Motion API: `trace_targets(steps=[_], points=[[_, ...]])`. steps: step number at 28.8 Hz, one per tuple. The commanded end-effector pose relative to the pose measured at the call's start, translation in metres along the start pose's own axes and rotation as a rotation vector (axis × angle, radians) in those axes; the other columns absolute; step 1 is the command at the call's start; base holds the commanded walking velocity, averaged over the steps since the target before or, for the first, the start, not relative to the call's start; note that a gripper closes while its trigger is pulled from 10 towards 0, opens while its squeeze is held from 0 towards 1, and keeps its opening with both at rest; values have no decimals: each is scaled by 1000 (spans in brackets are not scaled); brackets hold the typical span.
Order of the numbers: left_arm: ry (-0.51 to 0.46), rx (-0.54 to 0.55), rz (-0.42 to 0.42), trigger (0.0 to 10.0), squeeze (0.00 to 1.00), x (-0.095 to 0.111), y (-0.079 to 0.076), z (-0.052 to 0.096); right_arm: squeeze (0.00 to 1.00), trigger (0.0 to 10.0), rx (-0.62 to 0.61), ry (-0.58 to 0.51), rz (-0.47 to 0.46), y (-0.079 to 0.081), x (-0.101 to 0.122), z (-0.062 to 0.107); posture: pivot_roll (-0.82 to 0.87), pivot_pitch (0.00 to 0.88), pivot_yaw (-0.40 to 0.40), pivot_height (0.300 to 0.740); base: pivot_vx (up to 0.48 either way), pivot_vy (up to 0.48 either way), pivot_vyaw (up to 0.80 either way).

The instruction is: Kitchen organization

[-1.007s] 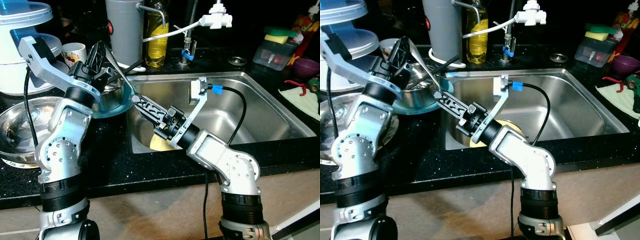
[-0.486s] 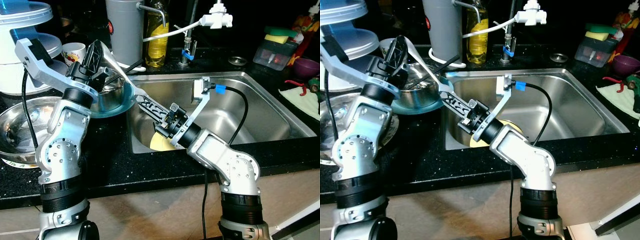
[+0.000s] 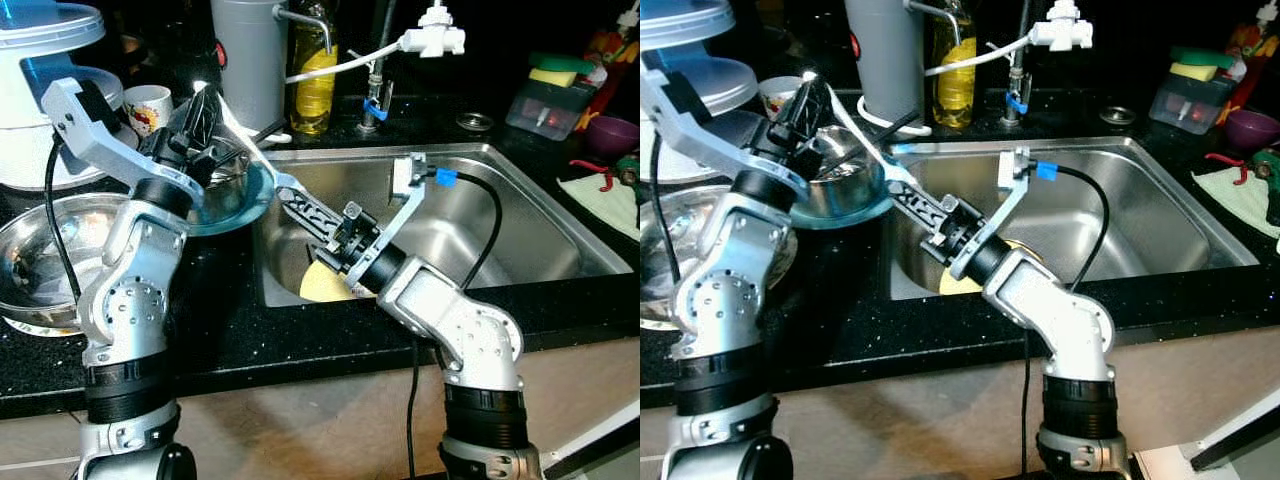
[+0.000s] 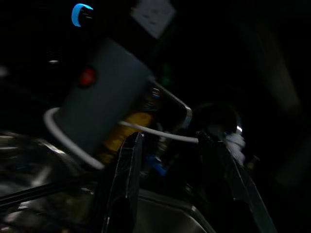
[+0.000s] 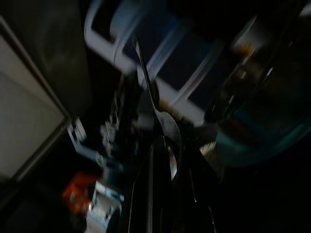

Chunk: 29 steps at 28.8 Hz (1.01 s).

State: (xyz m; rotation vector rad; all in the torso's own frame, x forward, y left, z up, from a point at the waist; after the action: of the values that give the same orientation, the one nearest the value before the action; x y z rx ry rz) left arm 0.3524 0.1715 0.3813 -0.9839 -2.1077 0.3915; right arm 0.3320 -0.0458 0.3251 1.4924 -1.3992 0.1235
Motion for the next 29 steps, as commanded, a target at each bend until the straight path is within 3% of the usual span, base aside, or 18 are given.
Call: trace_targets(steps=[1, 4, 7, 9, 11, 13, 14, 15, 16, 18, 19, 23, 26, 29], points=[[-41, 14, 13, 10000, 0, 9, 2, -1, 0, 0, 1, -48, -1, 1, 11, 1, 14, 179, 3, 740, 0, 0, 0], [-118, 80, 21, 10000, 0, 23, 13, -1, 0, 0, -43, -165, 13, -9, 41, 8, 14, 182, 3, 740, 0, 0, 0], [-110, 101, 4, 10000, 0, 23, 16, -1, 0, 0, -74, -199, 42, -14, 52, 13, 15, 184, 2, 740, 0, 0, 0], [-48, 99, -84, 10000, 0, 14, 16, -1, 0, 0, -149, -197, 156, -23, 61, 18, 15, 184, 2, 740, 0, 0, 0], [52, 9, -239, 10000, 0, -6, 2, 0, 0, 0, -269, -89, 428, -38, 62, 22, 17, 189, 4, 740, 0, 0, 0], [132, -59, -261, 10000, 0, -23, -8, 2, 0, 78, -339, -12, 587, -49, 61, 24, 17, 189, 4, 740, 0, 0, 0], [193, -93, -253, 10000, 0, -34, -15, 3, 0, 4941, -390, 32, 676, -57, 61, 26, 14, 189, 7, 740, 0, 0, 0], [244, -134, -265, 10000, 0, -43, -21, 5, 0, 8510, -436, 76, 768, -64, 62, 28, 14, 189, 7, 740, 0, 0, 0], [304, -190, -331, 10000, 0, -53, -28, 7, 0, 10000, -487, 127, 869, -73, 63, 32, 14, 189, 7, 740, 0, 0, 0], [383, -260, -460, 10000, 0, -65, -32, 12, 0, 10000, -545, 189, 987, -84, 65, 38, 14, 189, 7, 740, 0, 0, 0], [383, -260, -460, 10000, 0, -65, -32, 12, 0, 10000, -545, 189, 987, -84, 65, 38, 14, 189, 7, 740, 0, 0, 0], [499, -392, -642, 10000, 0, -83, -32, 23, 0, 10000, -616, 275, 1136, -100, 71, 48, 26, 190, 7, 740, 0, 0, 0], [622, -453, -708, 10000, 0, -97, -27, 35, 0, 10000, -639, 390, 1302, -113, 75, 56, 30, 192, 6, 740, 0, 0, 0], [681, -488, -752, 10000, 0, -103, -25, 42, 0, 10000, -634, 443, 1375, -118, 75, 58, 28, 195, 8, 740, 0, 0, 0]])
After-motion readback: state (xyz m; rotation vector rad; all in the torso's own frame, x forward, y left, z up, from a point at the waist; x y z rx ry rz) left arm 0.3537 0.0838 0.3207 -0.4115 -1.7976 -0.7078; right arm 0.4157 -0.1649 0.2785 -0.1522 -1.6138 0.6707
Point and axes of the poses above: a point about 5 cm out from each wrist's last joint towards the gripper, its own z axis pointing back from the gripper into the wrist, its own x axis along the axis of the wrist's last joint, y = z × x, the point moved 4 cm from there along -z, pointing out of the wrist towards the gripper, and after that the axes turned 6 degrees about z, right-handed, at the moved point
